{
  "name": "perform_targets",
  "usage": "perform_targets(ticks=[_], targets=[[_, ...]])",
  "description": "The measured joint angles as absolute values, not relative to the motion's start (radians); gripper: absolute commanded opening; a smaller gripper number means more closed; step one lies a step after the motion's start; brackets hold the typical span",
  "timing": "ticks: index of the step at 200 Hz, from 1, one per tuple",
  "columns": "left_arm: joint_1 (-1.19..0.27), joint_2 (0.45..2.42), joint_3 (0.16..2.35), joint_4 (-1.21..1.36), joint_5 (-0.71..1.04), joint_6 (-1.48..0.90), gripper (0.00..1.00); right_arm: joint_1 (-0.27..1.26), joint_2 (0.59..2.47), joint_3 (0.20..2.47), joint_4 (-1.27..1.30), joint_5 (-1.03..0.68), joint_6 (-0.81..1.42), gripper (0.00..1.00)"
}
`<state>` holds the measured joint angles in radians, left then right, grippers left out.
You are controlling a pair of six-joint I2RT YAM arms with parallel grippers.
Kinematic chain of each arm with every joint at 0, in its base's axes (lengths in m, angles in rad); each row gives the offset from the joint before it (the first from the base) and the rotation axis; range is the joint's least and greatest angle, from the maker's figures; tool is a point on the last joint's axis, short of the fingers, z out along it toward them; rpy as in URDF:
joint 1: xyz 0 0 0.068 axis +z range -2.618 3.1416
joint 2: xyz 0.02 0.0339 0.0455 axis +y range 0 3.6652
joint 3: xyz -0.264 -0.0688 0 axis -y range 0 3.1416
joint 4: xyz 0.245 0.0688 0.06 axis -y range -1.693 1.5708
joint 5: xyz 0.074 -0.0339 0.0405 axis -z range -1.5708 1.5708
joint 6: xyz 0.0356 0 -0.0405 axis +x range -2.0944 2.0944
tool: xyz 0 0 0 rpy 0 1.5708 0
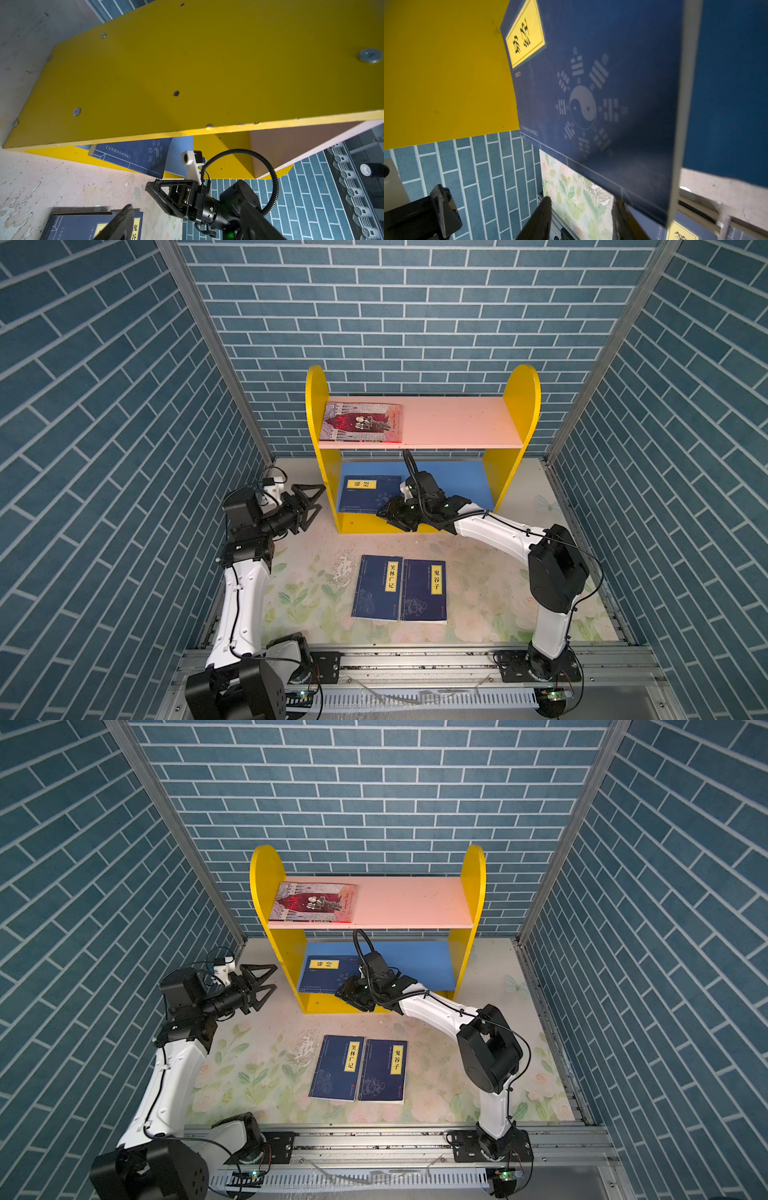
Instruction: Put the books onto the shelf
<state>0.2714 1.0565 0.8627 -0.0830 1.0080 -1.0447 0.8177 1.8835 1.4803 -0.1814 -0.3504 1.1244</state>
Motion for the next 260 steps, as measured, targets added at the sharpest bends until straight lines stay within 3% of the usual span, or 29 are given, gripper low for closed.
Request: perform_targets(ticks=[260], targets=[[0.284,1.057,0.852,-0.024,1.015,-1.069,0.82,0.813,1.919,1.555,-0.237,-0.309,0.955,0.49]])
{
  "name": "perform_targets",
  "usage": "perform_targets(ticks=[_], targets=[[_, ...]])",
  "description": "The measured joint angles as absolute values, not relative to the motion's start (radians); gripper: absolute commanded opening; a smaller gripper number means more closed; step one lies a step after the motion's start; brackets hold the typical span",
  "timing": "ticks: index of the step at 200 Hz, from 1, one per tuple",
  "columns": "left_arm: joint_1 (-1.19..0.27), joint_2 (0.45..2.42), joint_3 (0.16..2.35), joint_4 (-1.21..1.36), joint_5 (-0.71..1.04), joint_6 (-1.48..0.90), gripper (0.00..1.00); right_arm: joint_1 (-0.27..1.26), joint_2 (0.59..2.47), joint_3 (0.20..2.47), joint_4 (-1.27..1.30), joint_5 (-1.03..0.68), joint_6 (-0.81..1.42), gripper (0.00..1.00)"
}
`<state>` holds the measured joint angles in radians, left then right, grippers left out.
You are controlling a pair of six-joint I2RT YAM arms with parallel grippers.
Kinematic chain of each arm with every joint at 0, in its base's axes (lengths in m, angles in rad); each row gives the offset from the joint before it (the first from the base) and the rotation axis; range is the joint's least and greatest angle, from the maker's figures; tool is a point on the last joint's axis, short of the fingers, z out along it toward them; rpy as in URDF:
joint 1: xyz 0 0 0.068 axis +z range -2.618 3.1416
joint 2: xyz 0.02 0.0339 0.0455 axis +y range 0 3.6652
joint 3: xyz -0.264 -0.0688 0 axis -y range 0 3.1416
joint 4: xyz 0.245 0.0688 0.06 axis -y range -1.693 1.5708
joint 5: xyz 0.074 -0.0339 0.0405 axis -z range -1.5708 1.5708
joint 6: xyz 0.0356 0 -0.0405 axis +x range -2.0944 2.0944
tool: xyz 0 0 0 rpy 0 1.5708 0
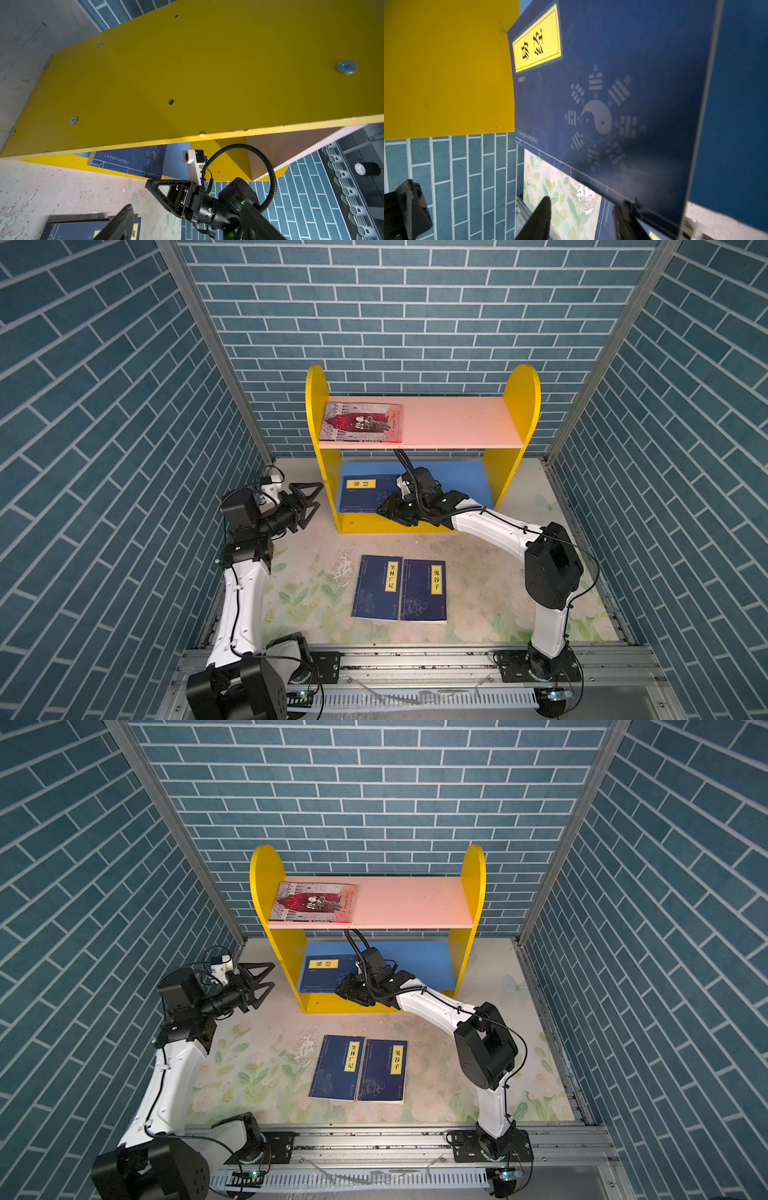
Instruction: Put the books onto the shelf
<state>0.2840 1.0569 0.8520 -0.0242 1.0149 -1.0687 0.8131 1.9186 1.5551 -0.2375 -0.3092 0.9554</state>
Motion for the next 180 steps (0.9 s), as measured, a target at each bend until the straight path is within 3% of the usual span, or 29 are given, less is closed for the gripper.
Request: perform_targets(ticks=[180], targets=[[0.297,1.05,0.867,-0.074,1.074,-0.992,0.83,0.778,1.717,1.347,-0.128,-0.227,0.945,0.51]])
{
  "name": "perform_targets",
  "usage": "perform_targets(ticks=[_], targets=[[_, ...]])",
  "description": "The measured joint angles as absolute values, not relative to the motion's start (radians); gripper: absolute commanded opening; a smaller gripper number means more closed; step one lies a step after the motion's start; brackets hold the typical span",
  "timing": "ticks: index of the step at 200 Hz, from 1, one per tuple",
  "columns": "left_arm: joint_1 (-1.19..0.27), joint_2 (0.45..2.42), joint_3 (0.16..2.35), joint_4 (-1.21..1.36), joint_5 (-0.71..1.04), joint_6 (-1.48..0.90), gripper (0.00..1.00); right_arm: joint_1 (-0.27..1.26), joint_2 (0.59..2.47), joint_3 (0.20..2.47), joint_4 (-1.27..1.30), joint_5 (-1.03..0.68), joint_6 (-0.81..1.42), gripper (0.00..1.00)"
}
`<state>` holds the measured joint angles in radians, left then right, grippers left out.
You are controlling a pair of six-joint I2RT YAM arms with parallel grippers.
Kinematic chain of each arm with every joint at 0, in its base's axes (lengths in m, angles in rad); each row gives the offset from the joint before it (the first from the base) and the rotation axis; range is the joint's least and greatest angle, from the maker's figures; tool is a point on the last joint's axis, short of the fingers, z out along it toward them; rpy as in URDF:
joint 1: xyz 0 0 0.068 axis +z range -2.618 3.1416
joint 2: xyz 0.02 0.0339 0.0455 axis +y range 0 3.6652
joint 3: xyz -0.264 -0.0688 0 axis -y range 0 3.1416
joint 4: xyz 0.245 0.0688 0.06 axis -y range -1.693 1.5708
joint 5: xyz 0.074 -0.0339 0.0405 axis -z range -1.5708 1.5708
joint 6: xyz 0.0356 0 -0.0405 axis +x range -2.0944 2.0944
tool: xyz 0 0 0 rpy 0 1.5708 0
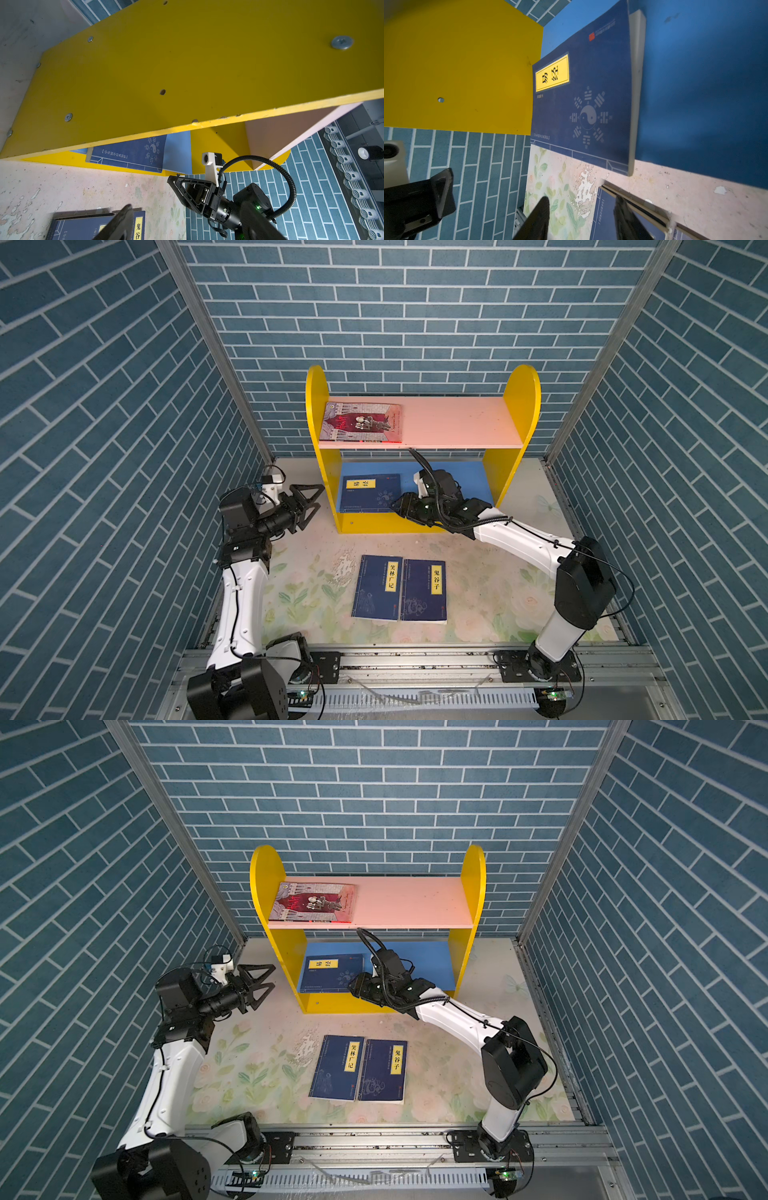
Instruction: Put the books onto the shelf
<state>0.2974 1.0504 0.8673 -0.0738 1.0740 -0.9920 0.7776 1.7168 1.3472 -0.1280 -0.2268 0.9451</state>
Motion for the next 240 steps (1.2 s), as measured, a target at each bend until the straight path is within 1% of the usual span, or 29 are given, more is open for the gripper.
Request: perform_targets(ticks=[61,106,240], targets=[[0.298,1.042,0.868,-0.1,1.087,-0.986,0.83,0.748,1.721,1.339,-0.073,-0.202,0.945,0.51],[0.299,1.042,0.868,-0.101,1.087,-0.986,0.83,0.74,1.771,1.34,-0.057,-0.199,0.945,0.51],[0.301,1.038,0.881,-0.11,1.097,-0.986,0.83,0.732,1.88,1.407,0.047,-0.287,0.984,0.51]])
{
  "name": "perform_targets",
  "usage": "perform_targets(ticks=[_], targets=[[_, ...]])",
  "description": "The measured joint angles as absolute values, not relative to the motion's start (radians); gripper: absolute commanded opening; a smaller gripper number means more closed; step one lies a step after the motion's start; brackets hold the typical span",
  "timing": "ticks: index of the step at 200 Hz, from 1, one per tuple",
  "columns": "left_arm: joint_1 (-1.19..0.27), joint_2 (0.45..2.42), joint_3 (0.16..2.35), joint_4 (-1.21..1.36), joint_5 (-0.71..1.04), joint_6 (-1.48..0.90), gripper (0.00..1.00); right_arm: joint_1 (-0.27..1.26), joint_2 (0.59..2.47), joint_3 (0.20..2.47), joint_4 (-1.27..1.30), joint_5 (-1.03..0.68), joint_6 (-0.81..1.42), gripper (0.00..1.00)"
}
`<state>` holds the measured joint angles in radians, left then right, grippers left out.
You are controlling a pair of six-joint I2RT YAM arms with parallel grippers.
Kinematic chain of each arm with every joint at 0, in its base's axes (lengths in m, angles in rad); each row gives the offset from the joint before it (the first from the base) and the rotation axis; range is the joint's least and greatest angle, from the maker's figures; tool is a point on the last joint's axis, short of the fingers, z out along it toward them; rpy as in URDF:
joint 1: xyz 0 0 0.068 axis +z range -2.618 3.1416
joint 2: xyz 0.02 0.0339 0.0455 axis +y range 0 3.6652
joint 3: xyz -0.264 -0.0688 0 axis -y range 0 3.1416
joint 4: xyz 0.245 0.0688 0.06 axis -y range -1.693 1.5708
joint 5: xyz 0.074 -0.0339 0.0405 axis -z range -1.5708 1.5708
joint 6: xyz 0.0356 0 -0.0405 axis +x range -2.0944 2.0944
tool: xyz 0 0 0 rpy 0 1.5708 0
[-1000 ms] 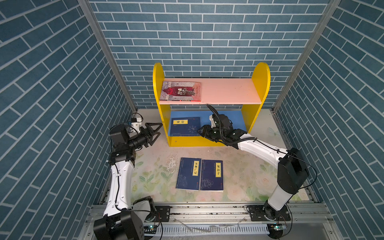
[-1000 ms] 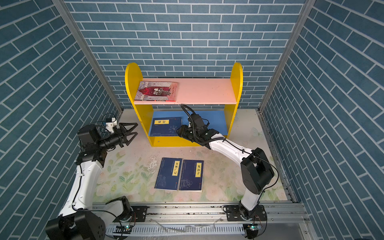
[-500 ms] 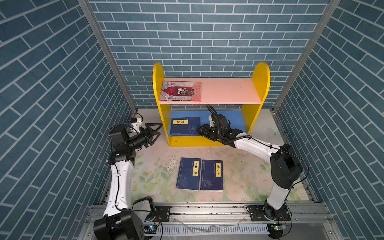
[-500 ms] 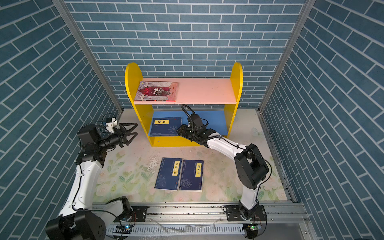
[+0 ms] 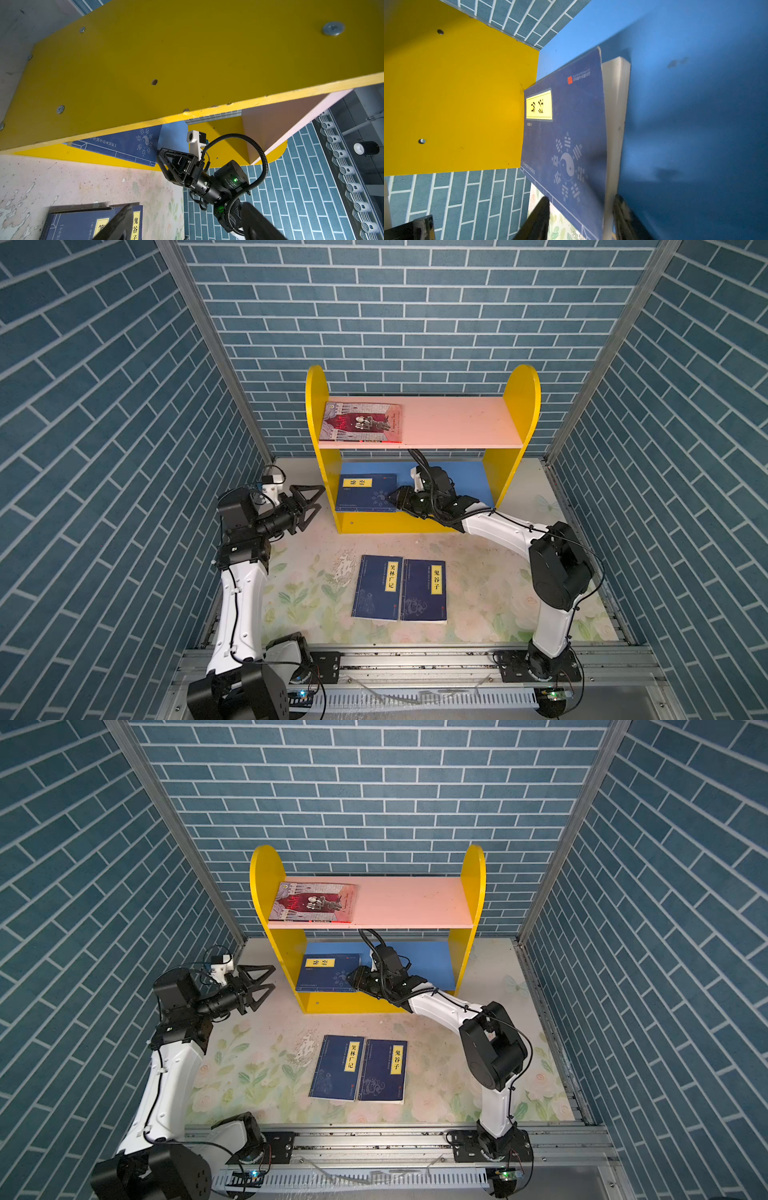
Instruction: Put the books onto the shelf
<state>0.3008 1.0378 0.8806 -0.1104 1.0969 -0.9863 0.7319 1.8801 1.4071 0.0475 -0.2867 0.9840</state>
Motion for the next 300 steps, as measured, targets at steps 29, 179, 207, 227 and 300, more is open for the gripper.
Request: perform_targets(ticks=[29,179,207,227,300], targets=[[0.301,1.038,0.881,-0.11,1.097,-0.986,0.83,0.73,1.886,1.411,0.052,-0.292,0.991,0.51],[0.322,1.027,0.952,-0.282,1.047,-0.896,0.93,0.73,1.771,1.317,0.037,-0.167,0.975,0.54],[0.337,1.019,1.027,-0.499,0.979,-0.794,0.93,0.731,1.652,1.224,0.033,-0.134,0.961,0.54],[0.338,0.992,1.0,-0.606,0.96,-0.766,0.93,0.74,1.547,1.163,0.009,-0.12,0.952,0.54],[0.282,0.993,0.816,-0.75,0.943,-0.682,0.92,0.802,1.185,0.974,-0.249,-0.107,0.946,0.53]])
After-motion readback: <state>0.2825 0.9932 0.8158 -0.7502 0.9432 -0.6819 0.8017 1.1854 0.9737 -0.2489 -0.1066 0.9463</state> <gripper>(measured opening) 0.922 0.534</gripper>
